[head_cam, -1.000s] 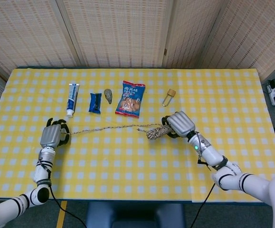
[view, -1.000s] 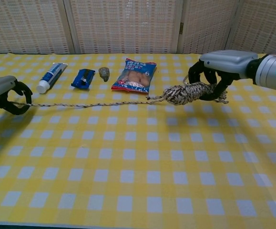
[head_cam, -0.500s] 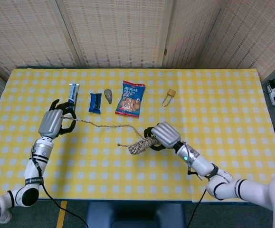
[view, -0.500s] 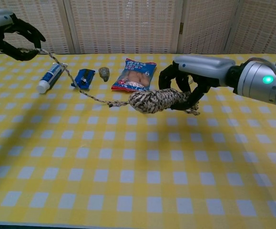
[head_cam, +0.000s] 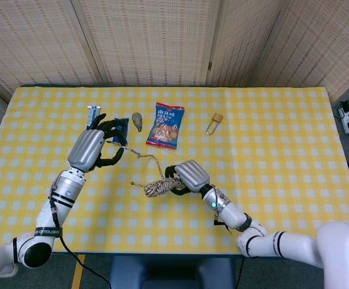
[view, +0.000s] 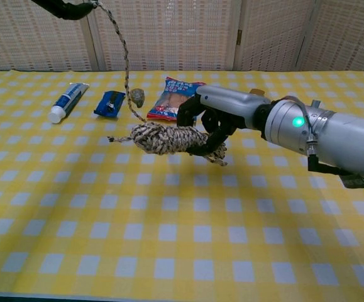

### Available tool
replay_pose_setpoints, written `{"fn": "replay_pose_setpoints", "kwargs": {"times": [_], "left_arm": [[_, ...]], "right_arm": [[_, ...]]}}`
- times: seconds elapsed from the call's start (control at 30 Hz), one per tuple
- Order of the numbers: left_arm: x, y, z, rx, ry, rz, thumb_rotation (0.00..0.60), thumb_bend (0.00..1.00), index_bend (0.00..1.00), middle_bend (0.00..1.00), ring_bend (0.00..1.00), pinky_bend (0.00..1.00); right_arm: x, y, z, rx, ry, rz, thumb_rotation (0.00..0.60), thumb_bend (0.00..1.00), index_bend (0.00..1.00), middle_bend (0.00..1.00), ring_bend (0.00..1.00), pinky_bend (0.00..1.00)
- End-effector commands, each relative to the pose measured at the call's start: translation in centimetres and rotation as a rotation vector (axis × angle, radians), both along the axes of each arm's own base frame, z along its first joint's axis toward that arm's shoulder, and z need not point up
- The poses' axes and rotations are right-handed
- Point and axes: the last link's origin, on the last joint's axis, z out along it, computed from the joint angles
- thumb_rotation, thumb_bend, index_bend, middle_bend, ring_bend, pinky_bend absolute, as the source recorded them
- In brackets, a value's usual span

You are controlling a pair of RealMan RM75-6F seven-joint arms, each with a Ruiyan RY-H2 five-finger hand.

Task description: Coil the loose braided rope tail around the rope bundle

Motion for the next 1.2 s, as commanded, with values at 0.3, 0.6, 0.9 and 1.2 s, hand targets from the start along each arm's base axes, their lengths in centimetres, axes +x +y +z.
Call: {"fn": "replay_pose_setpoints", "kwargs": {"times": [0.3,0.6,0.9,1.2], "left_arm": [[0.8,-3.9,0.7,-0.047,-0.014,-0.101,0.6,0.56,0.63,0.28,0.25,0.03],[-0.5,-4.8,1.4,-0.031,0.021,-0.135,0.6,0.56,0.62,0.28,0.25,0.03],[-2.9,-0.4,1.7,0.065,0.066,0.022,0.6,0.56,0.62,0.28,0.25,0.03],[0.1,-0.6,0.7,0.028,0.021,-0.033,0.6,0.56,0.61,0.28,0.24,0.03]], "right_arm": [[2.5,-1.0,-2.6,-0.059,-0.257,-0.201,0.6,0.54,0.83,0.68,0.75,0.6],[3.4,-0.9,-3.6,-0.025,-0.35,-0.218,0.6,0.54,0.84,0.68,0.75,0.6],[1.8,0.9,-1.9,0.001,-0.361,-0.128,0.6,0.54,0.84,0.69,0.76,0.6],[4.1,1.6,-4.1,0.089,-0.316,-0.147,0.6,0.54,0.84,0.69,0.76,0.61]]}}
